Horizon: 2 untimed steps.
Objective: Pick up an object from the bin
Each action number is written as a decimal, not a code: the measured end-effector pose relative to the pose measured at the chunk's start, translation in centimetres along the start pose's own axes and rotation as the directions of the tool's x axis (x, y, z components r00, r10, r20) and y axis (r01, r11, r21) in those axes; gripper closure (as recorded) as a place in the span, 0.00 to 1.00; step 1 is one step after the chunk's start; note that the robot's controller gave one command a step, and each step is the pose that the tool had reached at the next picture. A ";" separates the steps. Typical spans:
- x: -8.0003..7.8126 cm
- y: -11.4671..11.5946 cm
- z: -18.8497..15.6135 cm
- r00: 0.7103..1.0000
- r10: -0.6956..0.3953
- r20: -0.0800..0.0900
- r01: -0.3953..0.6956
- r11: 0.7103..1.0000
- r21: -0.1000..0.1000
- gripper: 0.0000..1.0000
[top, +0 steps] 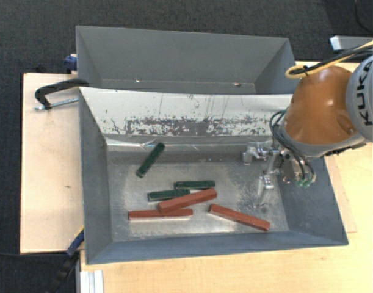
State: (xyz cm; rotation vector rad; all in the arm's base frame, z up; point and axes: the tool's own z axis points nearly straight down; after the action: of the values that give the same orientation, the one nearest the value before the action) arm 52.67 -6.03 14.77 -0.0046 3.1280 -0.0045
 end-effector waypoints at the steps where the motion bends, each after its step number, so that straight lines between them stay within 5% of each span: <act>1: 3.5 4.8 5.1 0.999 -0.041 -0.022 0.041 0.999 -0.008 0.00; 2: 2.8 -0.4 7.7 0.998 0.068 -0.015 -0.068 0.998 -0.003 1.00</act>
Offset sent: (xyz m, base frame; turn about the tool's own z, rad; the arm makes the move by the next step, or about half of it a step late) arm -0.0273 -0.0047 -0.0777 0.0674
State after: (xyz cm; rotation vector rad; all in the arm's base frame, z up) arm 50.00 -6.43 7.04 0.1015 3.1411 0.0019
